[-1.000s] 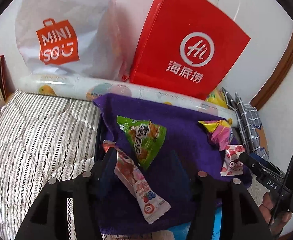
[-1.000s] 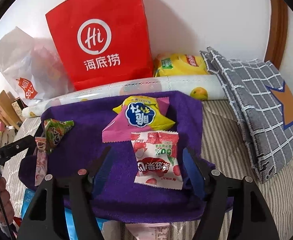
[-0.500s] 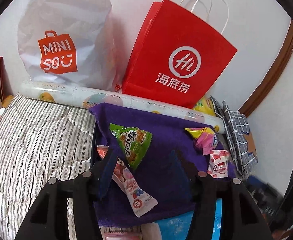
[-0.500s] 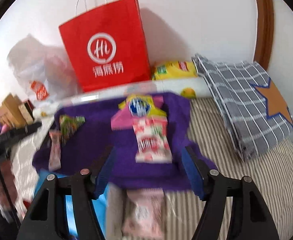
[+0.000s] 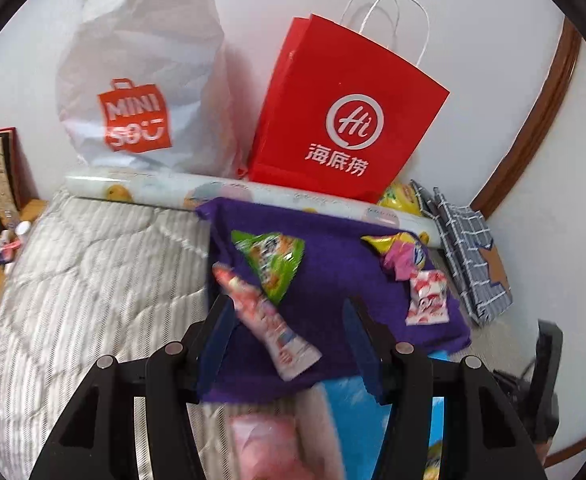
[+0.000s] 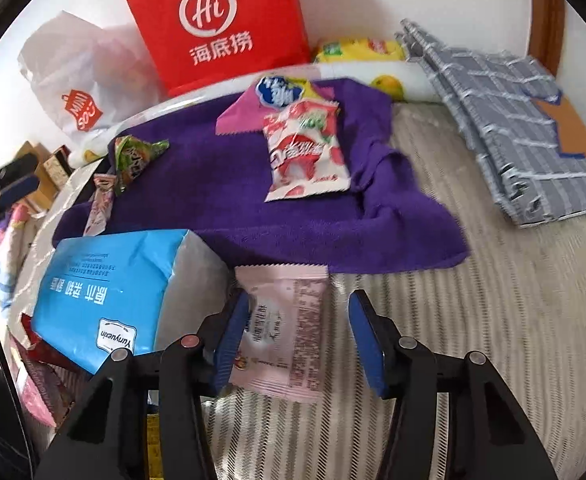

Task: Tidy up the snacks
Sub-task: 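Move the right tool back to the pile and grasp the pink candy packet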

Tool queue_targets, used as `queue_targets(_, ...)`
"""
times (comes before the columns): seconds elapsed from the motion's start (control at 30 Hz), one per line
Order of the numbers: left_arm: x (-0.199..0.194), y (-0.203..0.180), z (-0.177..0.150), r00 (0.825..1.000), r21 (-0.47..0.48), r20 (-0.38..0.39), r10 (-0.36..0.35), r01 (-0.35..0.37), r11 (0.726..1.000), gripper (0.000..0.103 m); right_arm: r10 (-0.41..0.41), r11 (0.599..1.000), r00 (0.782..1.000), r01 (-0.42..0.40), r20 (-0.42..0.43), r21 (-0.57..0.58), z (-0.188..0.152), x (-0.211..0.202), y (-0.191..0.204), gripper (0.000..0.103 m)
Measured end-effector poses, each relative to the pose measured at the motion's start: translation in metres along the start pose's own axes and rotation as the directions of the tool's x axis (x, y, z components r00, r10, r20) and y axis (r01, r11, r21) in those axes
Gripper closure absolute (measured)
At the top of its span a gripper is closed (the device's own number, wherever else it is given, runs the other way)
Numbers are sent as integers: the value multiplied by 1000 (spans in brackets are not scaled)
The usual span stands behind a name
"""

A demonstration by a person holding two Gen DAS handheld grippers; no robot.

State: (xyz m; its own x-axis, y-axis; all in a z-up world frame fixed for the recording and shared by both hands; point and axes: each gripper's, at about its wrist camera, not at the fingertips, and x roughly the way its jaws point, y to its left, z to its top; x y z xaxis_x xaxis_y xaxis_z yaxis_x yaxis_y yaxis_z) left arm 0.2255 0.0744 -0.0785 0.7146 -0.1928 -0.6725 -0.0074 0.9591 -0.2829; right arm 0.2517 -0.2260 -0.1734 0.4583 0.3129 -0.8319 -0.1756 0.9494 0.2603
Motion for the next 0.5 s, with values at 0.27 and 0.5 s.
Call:
queue_targets(0.27,-33,5,-24,1000,9,14,11,-11,1000,49,-31,999,999,32,17,-31,-16,-20,-4,73)
queue_targets(0.5,-45,2,-51,1000,29,-16,22,-22,999,48,-10,999,1000,11,28,-35,-56,-62,-26,72)
